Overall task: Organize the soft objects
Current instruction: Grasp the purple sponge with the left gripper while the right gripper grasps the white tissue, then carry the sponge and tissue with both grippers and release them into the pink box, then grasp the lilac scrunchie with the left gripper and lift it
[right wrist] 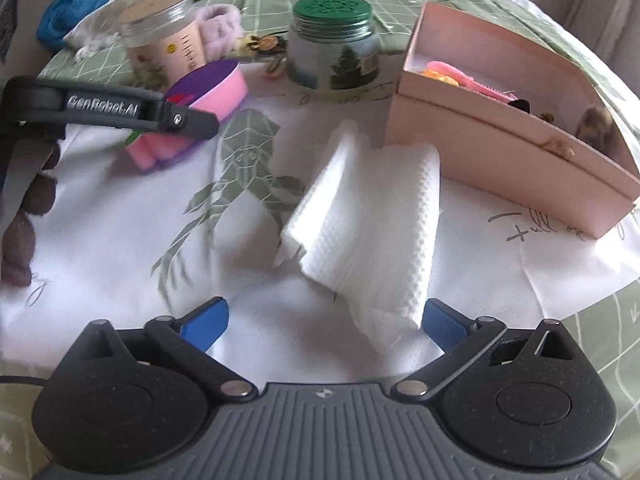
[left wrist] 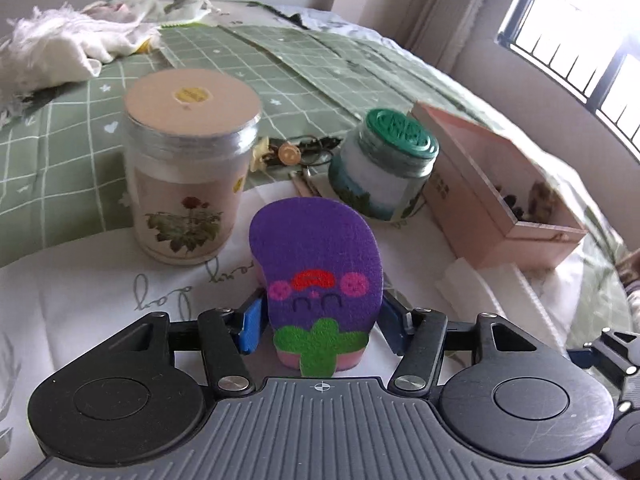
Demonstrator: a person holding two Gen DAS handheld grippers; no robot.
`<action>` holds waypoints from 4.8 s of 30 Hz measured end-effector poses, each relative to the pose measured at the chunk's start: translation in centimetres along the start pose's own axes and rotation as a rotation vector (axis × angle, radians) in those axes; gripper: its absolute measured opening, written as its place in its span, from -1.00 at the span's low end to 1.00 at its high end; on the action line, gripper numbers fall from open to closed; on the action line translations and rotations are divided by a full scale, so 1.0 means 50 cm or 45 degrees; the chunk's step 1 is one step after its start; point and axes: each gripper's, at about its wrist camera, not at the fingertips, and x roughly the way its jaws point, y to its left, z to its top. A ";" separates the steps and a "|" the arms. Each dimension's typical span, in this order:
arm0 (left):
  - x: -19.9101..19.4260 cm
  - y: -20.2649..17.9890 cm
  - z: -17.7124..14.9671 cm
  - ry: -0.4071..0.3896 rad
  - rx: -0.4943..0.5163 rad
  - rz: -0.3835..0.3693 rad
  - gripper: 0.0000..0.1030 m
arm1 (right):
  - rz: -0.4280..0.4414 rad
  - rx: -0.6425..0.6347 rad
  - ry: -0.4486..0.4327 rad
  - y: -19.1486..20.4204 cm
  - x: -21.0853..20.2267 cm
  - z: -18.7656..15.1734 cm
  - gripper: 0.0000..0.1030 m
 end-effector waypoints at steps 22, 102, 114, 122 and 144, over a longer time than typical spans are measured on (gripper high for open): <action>-0.062 0.011 0.003 0.002 -0.023 0.014 0.22 | -0.177 0.159 0.070 0.025 0.031 0.129 -0.50; -0.098 0.069 0.024 -0.174 -0.120 -0.181 0.20 | 0.184 0.203 -0.015 0.119 0.037 0.581 0.22; -0.188 0.147 0.105 -0.328 -0.296 -0.229 0.20 | -0.013 -0.093 0.335 0.150 0.199 0.620 -0.11; -0.017 0.200 0.323 -0.045 -0.026 0.038 0.20 | 0.023 -0.026 0.173 0.058 0.139 0.593 -0.07; 0.198 0.346 0.256 0.133 -0.274 -0.174 -0.60 | 0.022 -0.762 0.367 0.185 0.267 0.542 0.09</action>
